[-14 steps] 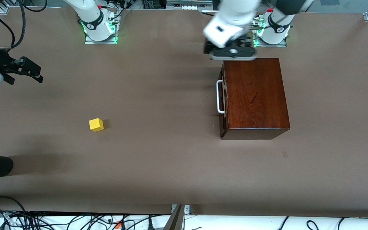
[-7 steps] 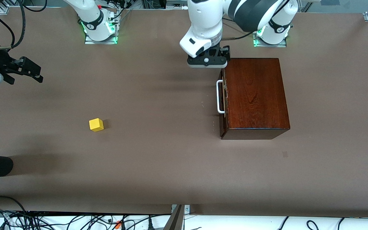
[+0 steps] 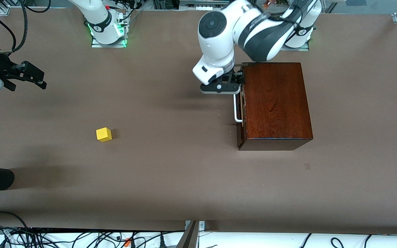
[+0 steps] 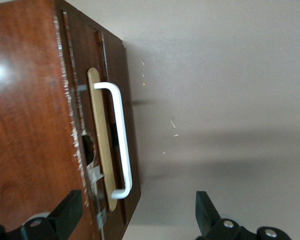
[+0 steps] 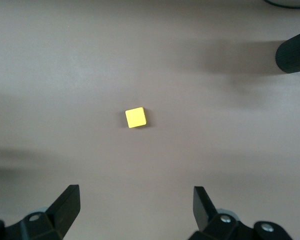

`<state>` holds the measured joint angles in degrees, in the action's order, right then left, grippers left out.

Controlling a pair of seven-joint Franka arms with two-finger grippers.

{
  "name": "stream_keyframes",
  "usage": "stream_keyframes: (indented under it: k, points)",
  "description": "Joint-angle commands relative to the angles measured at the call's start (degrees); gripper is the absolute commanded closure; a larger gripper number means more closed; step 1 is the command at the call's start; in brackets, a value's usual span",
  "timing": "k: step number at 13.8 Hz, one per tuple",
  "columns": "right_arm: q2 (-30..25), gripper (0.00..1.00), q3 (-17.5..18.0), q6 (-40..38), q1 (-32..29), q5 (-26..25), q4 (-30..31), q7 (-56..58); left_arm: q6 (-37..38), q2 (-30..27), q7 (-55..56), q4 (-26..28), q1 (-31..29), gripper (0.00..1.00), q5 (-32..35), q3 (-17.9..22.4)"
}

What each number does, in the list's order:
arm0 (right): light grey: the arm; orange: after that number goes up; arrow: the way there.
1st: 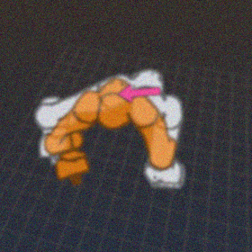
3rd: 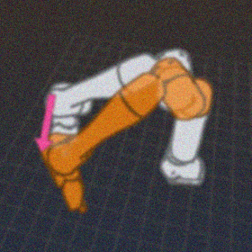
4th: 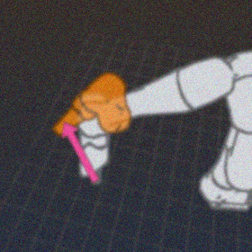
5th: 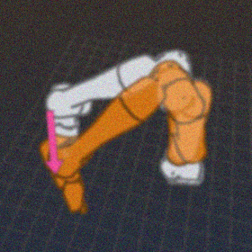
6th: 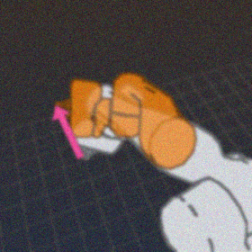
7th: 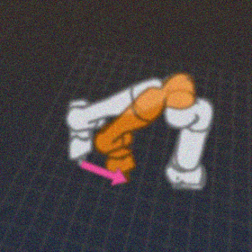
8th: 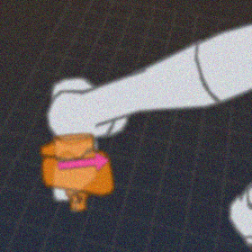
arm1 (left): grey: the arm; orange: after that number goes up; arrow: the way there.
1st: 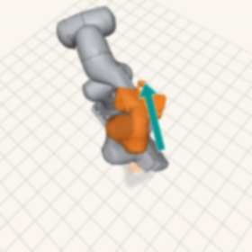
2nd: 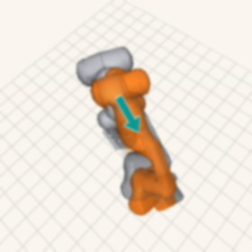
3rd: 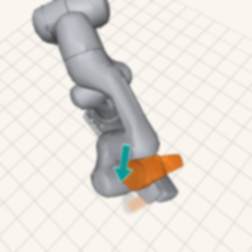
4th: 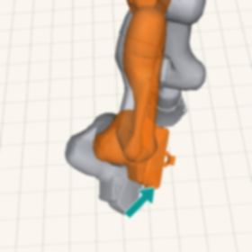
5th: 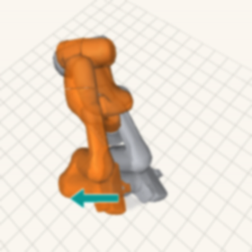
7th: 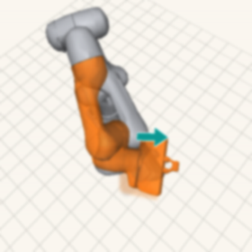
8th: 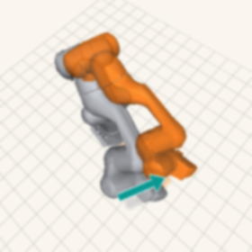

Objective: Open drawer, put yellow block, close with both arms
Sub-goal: 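Move the left gripper down to the white drawer handle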

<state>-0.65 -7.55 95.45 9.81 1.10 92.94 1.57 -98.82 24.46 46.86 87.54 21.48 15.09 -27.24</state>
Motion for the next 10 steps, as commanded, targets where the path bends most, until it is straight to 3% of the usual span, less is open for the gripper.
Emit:
stream_keyframes:
  k: [1,10]
  points:
    - [0.3,0.0,0.25,-0.88,-0.67,1.09,-1.01,0.8,-2.86,-0.38,-0.19,3.16,-0.3,0.0,3.44,0.08]
    - [0.3,0.0,0.25,-0.88,-0.67,1.09,-1.01,0.8,-9.55,3.66,0.34,7.29,-0.47,0.0,8.71,1.31]
